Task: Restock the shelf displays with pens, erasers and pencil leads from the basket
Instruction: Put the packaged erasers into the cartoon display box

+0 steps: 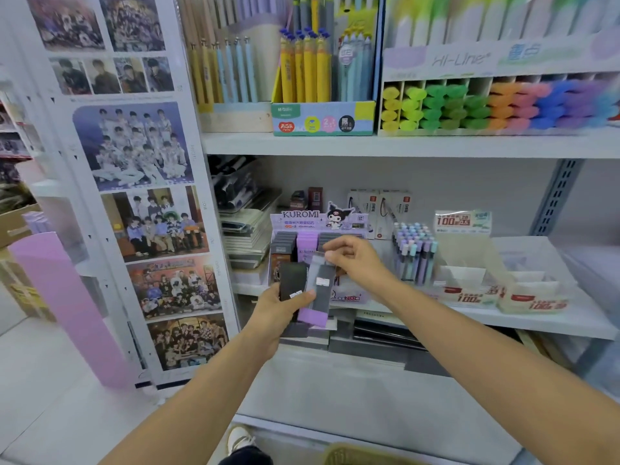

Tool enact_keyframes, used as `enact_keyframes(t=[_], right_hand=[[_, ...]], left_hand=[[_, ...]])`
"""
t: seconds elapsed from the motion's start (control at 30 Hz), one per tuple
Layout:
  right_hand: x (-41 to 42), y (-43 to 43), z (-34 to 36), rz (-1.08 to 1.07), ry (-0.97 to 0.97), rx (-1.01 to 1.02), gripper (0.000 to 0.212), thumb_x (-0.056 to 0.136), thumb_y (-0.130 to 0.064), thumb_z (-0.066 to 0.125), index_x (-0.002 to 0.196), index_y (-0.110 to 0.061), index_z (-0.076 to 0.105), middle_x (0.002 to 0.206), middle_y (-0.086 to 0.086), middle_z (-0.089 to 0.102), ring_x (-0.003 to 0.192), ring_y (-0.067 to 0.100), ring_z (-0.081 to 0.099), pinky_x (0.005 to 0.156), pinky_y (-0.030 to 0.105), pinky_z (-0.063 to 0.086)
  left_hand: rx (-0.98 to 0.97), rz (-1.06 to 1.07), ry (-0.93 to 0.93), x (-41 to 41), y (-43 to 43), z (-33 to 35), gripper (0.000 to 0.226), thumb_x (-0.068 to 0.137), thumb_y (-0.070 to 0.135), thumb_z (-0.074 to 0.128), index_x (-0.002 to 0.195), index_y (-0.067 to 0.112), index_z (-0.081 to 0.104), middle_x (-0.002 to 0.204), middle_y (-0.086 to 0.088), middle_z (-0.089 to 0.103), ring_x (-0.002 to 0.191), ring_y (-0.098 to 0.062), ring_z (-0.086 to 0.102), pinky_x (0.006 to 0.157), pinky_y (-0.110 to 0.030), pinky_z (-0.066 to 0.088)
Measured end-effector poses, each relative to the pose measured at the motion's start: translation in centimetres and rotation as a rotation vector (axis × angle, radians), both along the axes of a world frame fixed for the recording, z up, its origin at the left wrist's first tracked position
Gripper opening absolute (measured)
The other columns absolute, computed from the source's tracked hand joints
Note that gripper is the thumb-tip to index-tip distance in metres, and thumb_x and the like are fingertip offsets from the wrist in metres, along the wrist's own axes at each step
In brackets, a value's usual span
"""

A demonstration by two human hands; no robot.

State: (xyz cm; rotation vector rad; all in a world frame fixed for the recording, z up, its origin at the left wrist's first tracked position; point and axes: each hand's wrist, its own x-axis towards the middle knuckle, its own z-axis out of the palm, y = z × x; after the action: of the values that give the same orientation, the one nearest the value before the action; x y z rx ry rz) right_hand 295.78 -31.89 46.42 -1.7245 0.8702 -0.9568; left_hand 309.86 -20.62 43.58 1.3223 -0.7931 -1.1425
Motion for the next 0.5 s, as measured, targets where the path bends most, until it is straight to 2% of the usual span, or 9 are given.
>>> enact_keyframes(t=[0.1, 0.2, 0.27, 0.3, 0.37, 0.43, 0.5], right_hand=[[-1.8, 0.4, 0.2, 0.042, -0.044, 0.012, 0.019, 0.092, -0.003, 0.06, 0.101, -0.019, 0.065, 0.106, 0.004, 0.066, 0.091, 0.016, 0.064, 0.075, 0.023, 0.055], [-3.5, 1.1, 0.4, 0.184, 0.026, -0.03, 0.036, 0.092, 0.005, 0.052, 0.112, -0.019, 0.069, 0.129, -0.006, 0.059, 0.111, 0.007, 0.059, 0.088, 0.02, 0.053], [-4.5, 1.4, 0.2, 0.268, 0.118, -0.086, 0.045, 0.088, 0.009, 0.052, 0.12, -0.018, 0.067, 0.137, -0.008, 0.053, 0.119, 0.007, 0.055, 0.096, 0.025, 0.05], [-4.9, 1.5, 0.1, 0.277, 0.157, -0.121, 0.044, 0.088, 0.007, 0.057, 0.122, -0.019, 0.066, 0.136, -0.006, 0.055, 0.117, 0.01, 0.057, 0.098, 0.029, 0.051], [-5.4, 1.8, -0.3, 0.231, 0.165, -0.163, 0.035, 0.086, -0.005, 0.068, 0.117, -0.021, 0.069, 0.12, -0.004, 0.066, 0.104, 0.012, 0.064, 0.094, 0.032, 0.053], [-5.7, 2.1, -0.6, 0.18, 0.121, -0.166, 0.024, 0.086, -0.016, 0.07, 0.109, -0.023, 0.072, 0.099, -0.006, 0.073, 0.09, 0.012, 0.068, 0.084, 0.031, 0.056], [-5.8, 2.2, -0.8, 0.173, 0.078, -0.124, 0.019, 0.088, -0.02, 0.067, 0.106, -0.018, 0.073, 0.092, -0.004, 0.075, 0.084, 0.016, 0.07, 0.076, 0.032, 0.057]], left_hand=[[0.014, 0.052, 0.053, -0.8, 0.6, 0.6, 0.034, 0.08, 0.015, 0.077, 0.11, 0.006, 0.066, 0.084, -0.009, 0.075, 0.063, -0.018, 0.07, 0.049, -0.026, 0.054], [0.056, 0.082, 0.113, -1.3, 0.8, 1.9, 0.02, 0.081, 0.015, 0.076, 0.097, 0.007, 0.067, 0.07, -0.006, 0.074, 0.054, -0.015, 0.069, 0.045, -0.023, 0.051], [0.09, 0.088, 0.153, -1.5, 0.8, 2.8, 0.016, 0.082, 0.017, 0.074, 0.092, 0.006, 0.066, 0.063, -0.007, 0.072, 0.047, -0.016, 0.066, 0.041, -0.022, 0.05], [0.104, 0.078, 0.182, -1.6, 0.9, 3.2, 0.018, 0.084, 0.02, 0.073, 0.092, 0.005, 0.066, 0.063, -0.01, 0.071, 0.044, -0.018, 0.065, 0.041, -0.023, 0.051], [0.119, 0.054, 0.253, -1.9, 1.0, 3.9, 0.031, 0.09, 0.032, 0.065, 0.096, 0.002, 0.066, 0.067, -0.015, 0.071, 0.047, -0.021, 0.065, 0.044, -0.027, 0.054], [0.093, 0.04, 0.308, -2.0, 1.0, 4.2, 0.049, 0.094, 0.05, 0.052, 0.102, 0.004, 0.067, 0.074, -0.016, 0.072, 0.055, -0.024, 0.067, 0.049, -0.03, 0.056], [0.031, 0.028, 0.316, -2.2, 1.0, 4.2, 0.055, 0.097, 0.055, 0.042, 0.106, 0.008, 0.067, 0.076, -0.016, 0.072, 0.057, -0.024, 0.067, 0.052, -0.031, 0.057]])
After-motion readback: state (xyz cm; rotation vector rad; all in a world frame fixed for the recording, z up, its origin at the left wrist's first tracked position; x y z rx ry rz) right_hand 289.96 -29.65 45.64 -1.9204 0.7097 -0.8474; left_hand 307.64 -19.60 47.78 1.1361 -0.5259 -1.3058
